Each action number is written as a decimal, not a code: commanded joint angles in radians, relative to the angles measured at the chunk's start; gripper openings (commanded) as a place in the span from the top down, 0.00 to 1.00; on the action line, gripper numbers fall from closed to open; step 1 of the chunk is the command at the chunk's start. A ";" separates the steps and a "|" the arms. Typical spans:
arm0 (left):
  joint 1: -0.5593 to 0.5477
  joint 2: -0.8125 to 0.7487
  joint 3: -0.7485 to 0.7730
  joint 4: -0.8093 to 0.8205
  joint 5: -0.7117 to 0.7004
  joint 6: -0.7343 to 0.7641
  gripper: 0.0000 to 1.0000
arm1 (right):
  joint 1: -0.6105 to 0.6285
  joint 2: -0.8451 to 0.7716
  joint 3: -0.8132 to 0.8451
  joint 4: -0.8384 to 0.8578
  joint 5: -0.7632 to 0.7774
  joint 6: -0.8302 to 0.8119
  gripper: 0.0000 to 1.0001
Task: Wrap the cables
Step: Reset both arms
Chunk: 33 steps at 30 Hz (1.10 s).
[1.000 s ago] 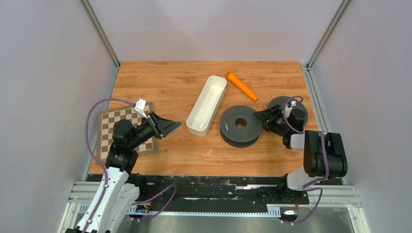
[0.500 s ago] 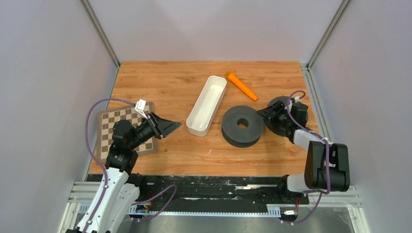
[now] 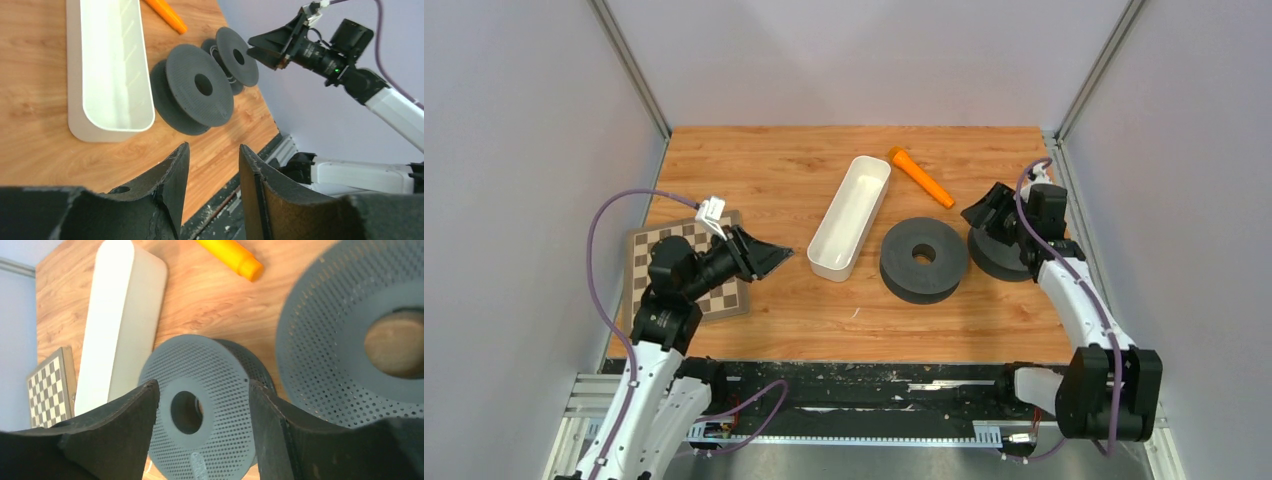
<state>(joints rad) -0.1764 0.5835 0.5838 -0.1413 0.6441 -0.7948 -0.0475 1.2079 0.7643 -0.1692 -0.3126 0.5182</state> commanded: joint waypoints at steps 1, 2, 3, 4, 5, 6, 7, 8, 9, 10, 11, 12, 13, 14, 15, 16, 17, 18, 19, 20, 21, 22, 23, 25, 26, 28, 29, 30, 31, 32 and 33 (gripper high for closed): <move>0.001 0.023 0.164 -0.124 -0.028 0.214 0.50 | 0.096 -0.099 0.154 -0.221 0.043 -0.175 0.32; 0.000 0.033 0.209 -0.166 -0.031 0.260 0.47 | 0.133 -0.122 0.182 -0.256 0.050 -0.200 0.30; 0.001 0.038 0.231 -0.187 -0.036 0.282 0.45 | 0.169 -0.146 0.197 -0.289 0.062 -0.211 0.29; 0.000 0.045 0.269 -0.226 -0.046 0.322 0.39 | 0.206 -0.176 0.207 -0.323 0.071 -0.217 0.28; 0.001 0.049 0.286 -0.243 -0.052 0.341 0.37 | 0.232 -0.206 0.210 -0.335 0.073 -0.215 0.26; 0.001 0.053 0.316 -0.276 -0.063 0.377 0.31 | 0.259 -0.242 0.212 -0.359 0.073 -0.211 0.20; 0.001 0.055 0.329 -0.291 -0.069 0.394 0.27 | 0.278 -0.278 0.213 -0.375 0.068 -0.204 0.13; 0.001 0.053 0.352 -0.319 -0.080 0.423 0.18 | 0.291 -0.326 0.213 -0.388 0.053 -0.201 0.02; 0.001 0.052 0.362 -0.331 -0.085 0.434 0.09 | 0.301 -0.354 0.213 -0.398 0.040 -0.197 0.00; 0.001 0.047 0.376 -0.347 -0.091 0.453 0.02 | 0.306 -0.408 0.207 -0.406 0.039 -0.182 0.00; 0.001 0.043 0.381 -0.358 -0.093 0.461 0.01 | 0.306 -0.445 0.199 -0.414 0.049 -0.161 0.00; 0.001 0.033 0.388 -0.362 -0.095 0.470 0.00 | 0.306 -0.482 0.191 -0.425 0.063 -0.142 0.00; 0.001 0.026 0.390 -0.369 -0.096 0.477 0.00 | 0.307 -0.514 0.188 -0.443 0.083 -0.122 0.00; 0.001 0.012 0.391 -0.372 -0.101 0.479 0.00 | 0.307 -0.543 0.190 -0.471 0.105 -0.095 0.00; 0.001 0.004 0.389 -0.377 -0.113 0.482 0.00 | 0.306 -0.568 0.196 -0.497 0.119 -0.079 0.00; 0.001 -0.014 0.382 -0.379 -0.121 0.483 0.00 | 0.307 -0.593 0.199 -0.516 0.121 -0.066 0.00; 0.000 -0.034 0.371 -0.382 -0.140 0.483 0.00 | 0.306 -0.621 0.200 -0.526 0.104 -0.065 0.00; 0.000 -0.044 0.365 -0.382 -0.149 0.483 0.00 | 0.306 -0.646 0.201 -0.530 0.080 -0.068 0.00; 0.001 -0.064 0.354 -0.381 -0.162 0.483 0.00 | 0.307 -0.673 0.198 -0.531 0.066 -0.069 0.00; 0.001 -0.073 0.349 -0.382 -0.168 0.483 0.00 | 0.306 -0.701 0.193 -0.532 0.055 -0.067 0.00; 0.001 -0.093 0.343 -0.384 -0.180 0.477 0.00 | 0.307 -0.725 0.187 -0.531 0.046 -0.069 0.00; 0.001 -0.101 0.341 -0.385 -0.185 0.473 0.00 | 0.306 -0.745 0.181 -0.531 0.044 -0.070 0.00; 0.001 -0.118 0.336 -0.385 -0.188 0.468 0.00 | 0.306 -0.761 0.176 -0.532 0.046 -0.068 0.00; 0.002 -0.142 0.331 -0.383 -0.190 0.458 0.00 | 0.307 -0.786 0.168 -0.533 0.044 -0.057 0.00; 0.002 -0.149 0.328 -0.383 -0.190 0.455 0.00 | 0.307 -0.791 0.166 -0.534 0.041 -0.052 0.00; 0.001 -0.167 0.324 -0.380 -0.191 0.443 0.00 | 0.306 -0.797 0.166 -0.539 0.038 -0.045 0.00; 0.001 -0.176 0.322 -0.379 -0.189 0.436 0.00 | 0.306 -0.797 0.170 -0.540 0.031 -0.041 0.00; 0.001 -0.179 0.321 -0.378 -0.188 0.434 0.00 | 0.306 -0.797 0.176 -0.543 0.025 -0.038 0.00; 0.001 -0.183 0.321 -0.378 -0.184 0.429 0.00 | 0.306 -0.798 0.182 -0.547 0.022 -0.033 0.00; 0.001 -0.184 0.321 -0.379 -0.183 0.426 0.00 | 0.306 -0.800 0.188 -0.549 0.020 -0.028 0.00; 0.001 -0.184 0.323 -0.379 -0.181 0.422 0.00 | 0.305 -0.805 0.192 -0.550 0.016 -0.024 0.00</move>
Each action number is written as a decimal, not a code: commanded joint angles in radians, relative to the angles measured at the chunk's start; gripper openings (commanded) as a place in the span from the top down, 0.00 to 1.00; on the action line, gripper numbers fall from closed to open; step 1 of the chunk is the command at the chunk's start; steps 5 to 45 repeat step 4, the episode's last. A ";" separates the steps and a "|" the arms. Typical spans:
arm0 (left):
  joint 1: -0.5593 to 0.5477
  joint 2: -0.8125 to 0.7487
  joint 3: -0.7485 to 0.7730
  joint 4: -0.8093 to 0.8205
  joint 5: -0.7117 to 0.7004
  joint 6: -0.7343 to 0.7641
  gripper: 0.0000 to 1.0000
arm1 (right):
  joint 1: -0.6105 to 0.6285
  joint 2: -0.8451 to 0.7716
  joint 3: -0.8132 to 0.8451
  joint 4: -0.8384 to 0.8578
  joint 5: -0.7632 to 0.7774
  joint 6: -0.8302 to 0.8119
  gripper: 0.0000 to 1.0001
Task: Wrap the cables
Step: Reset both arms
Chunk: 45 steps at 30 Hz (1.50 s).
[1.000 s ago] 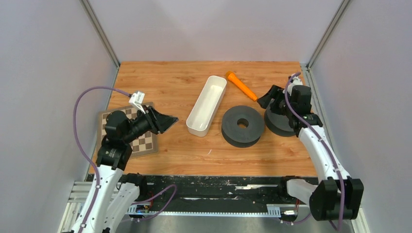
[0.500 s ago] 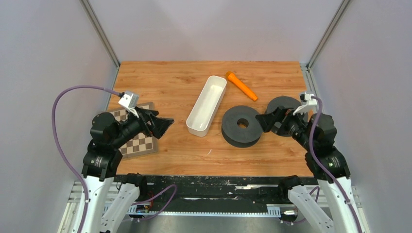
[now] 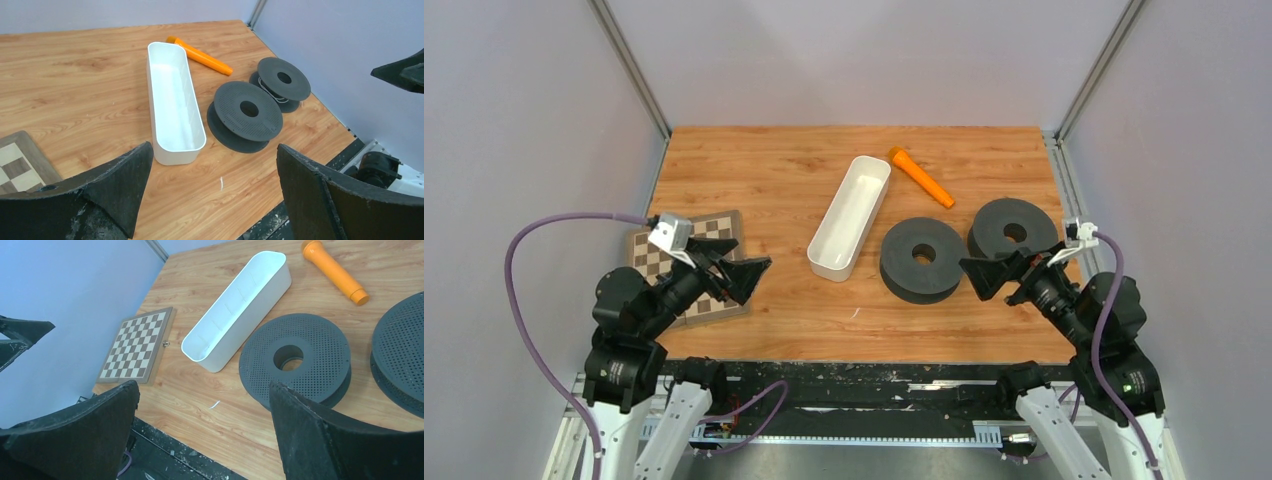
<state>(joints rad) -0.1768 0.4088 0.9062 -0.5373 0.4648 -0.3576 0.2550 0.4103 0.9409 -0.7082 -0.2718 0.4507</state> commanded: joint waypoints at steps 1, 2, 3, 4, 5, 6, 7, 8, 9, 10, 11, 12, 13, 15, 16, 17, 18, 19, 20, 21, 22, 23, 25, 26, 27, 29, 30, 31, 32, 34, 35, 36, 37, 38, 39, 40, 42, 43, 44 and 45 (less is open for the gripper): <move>0.002 -0.010 0.002 0.017 -0.002 -0.018 0.00 | 0.004 -0.011 0.018 -0.010 -0.028 0.045 0.00; 0.001 -0.009 0.003 0.018 0.000 -0.020 0.00 | 0.003 -0.015 0.020 -0.010 -0.030 0.046 0.00; 0.001 -0.010 0.003 0.020 0.000 -0.024 0.00 | 0.004 -0.020 0.022 -0.011 -0.031 0.046 0.00; 0.001 -0.010 0.006 0.021 0.000 -0.024 0.00 | 0.004 -0.024 0.024 -0.012 -0.034 0.048 0.00; 0.001 -0.010 0.006 0.021 0.000 -0.024 0.00 | 0.004 -0.024 0.024 -0.012 -0.034 0.048 0.00; 0.001 -0.010 0.006 0.021 0.000 -0.024 0.00 | 0.004 -0.024 0.024 -0.012 -0.034 0.048 0.00; 0.001 -0.010 0.006 0.021 0.000 -0.024 0.00 | 0.004 -0.024 0.024 -0.012 -0.034 0.048 0.00; 0.001 -0.010 0.006 0.021 0.000 -0.024 0.00 | 0.004 -0.024 0.024 -0.012 -0.034 0.048 0.00; 0.001 -0.010 0.006 0.021 0.000 -0.024 0.00 | 0.004 -0.024 0.024 -0.012 -0.034 0.048 0.00; 0.001 -0.010 0.006 0.021 0.000 -0.024 0.00 | 0.004 -0.024 0.024 -0.012 -0.034 0.048 0.00; 0.001 -0.010 0.006 0.021 0.000 -0.024 0.00 | 0.004 -0.024 0.024 -0.012 -0.034 0.048 0.00; 0.001 -0.010 0.006 0.021 0.000 -0.024 0.00 | 0.004 -0.024 0.024 -0.012 -0.034 0.048 0.00; 0.001 -0.010 0.006 0.021 0.000 -0.024 0.00 | 0.004 -0.024 0.024 -0.012 -0.034 0.048 0.00; 0.001 -0.010 0.006 0.021 0.000 -0.024 0.00 | 0.004 -0.024 0.024 -0.012 -0.034 0.048 0.00; 0.001 -0.010 0.006 0.021 0.000 -0.024 0.00 | 0.004 -0.024 0.024 -0.012 -0.034 0.048 0.00; 0.001 -0.010 0.006 0.021 0.000 -0.024 0.00 | 0.004 -0.024 0.024 -0.012 -0.034 0.048 0.00; 0.001 -0.010 0.006 0.021 0.000 -0.024 0.00 | 0.004 -0.024 0.024 -0.012 -0.034 0.048 0.00; 0.001 -0.010 0.006 0.021 0.000 -0.024 0.00 | 0.004 -0.024 0.024 -0.012 -0.034 0.048 0.00; 0.001 -0.010 0.006 0.021 0.000 -0.024 0.00 | 0.004 -0.024 0.024 -0.012 -0.034 0.048 0.00; 0.001 -0.010 0.006 0.021 0.000 -0.024 0.00 | 0.004 -0.024 0.024 -0.012 -0.034 0.048 0.00; 0.001 -0.010 0.006 0.021 0.000 -0.024 0.00 | 0.004 -0.024 0.024 -0.012 -0.034 0.048 0.00; 0.001 -0.010 0.006 0.021 0.000 -0.024 0.00 | 0.004 -0.024 0.024 -0.012 -0.034 0.048 0.00; 0.001 -0.010 0.006 0.021 0.000 -0.024 0.00 | 0.004 -0.024 0.024 -0.012 -0.034 0.048 0.00; 0.001 -0.010 0.006 0.021 0.000 -0.024 0.00 | 0.004 -0.024 0.024 -0.012 -0.034 0.048 0.00; 0.001 -0.010 0.006 0.021 0.000 -0.024 0.00 | 0.004 -0.024 0.024 -0.012 -0.034 0.048 0.00; 0.001 -0.010 0.006 0.021 0.000 -0.024 0.00 | 0.004 -0.024 0.024 -0.012 -0.034 0.048 0.00; 0.001 -0.010 0.006 0.021 0.000 -0.024 0.00 | 0.004 -0.024 0.024 -0.012 -0.034 0.048 0.00; 0.001 -0.010 0.006 0.021 0.000 -0.024 0.00 | 0.004 -0.024 0.024 -0.012 -0.034 0.048 0.00; 0.001 -0.010 0.006 0.021 0.000 -0.024 0.00 | 0.004 -0.024 0.024 -0.012 -0.034 0.048 0.00; 0.001 -0.010 0.006 0.021 0.000 -0.024 0.00 | 0.004 -0.024 0.024 -0.012 -0.034 0.048 0.00; 0.001 -0.010 0.006 0.021 0.000 -0.024 0.00 | 0.004 -0.024 0.024 -0.012 -0.034 0.048 0.00; 0.001 -0.010 0.006 0.021 0.000 -0.024 0.00 | 0.004 -0.024 0.024 -0.012 -0.034 0.048 0.00; 0.001 -0.010 0.006 0.021 0.000 -0.024 0.00 | 0.004 -0.024 0.024 -0.012 -0.034 0.048 0.00; 0.001 -0.010 0.006 0.021 0.000 -0.024 0.00 | 0.004 -0.024 0.024 -0.012 -0.034 0.048 0.00; 0.001 -0.010 0.006 0.021 0.000 -0.024 0.00 | 0.004 -0.024 0.024 -0.012 -0.034 0.048 0.00; 0.001 -0.010 0.006 0.021 0.000 -0.024 0.00 | 0.004 -0.024 0.024 -0.012 -0.034 0.048 0.00; 0.001 -0.010 0.006 0.021 0.000 -0.024 0.00 | 0.004 -0.024 0.024 -0.012 -0.034 0.048 0.00; 0.001 -0.010 0.006 0.021 0.000 -0.024 0.00 | 0.004 -0.024 0.024 -0.012 -0.034 0.048 0.00; 0.001 -0.010 0.006 0.021 0.000 -0.024 0.00 | 0.004 -0.024 0.024 -0.012 -0.034 0.048 0.00; 0.001 -0.010 0.006 0.021 0.000 -0.024 0.00 | 0.004 -0.024 0.024 -0.012 -0.034 0.048 0.00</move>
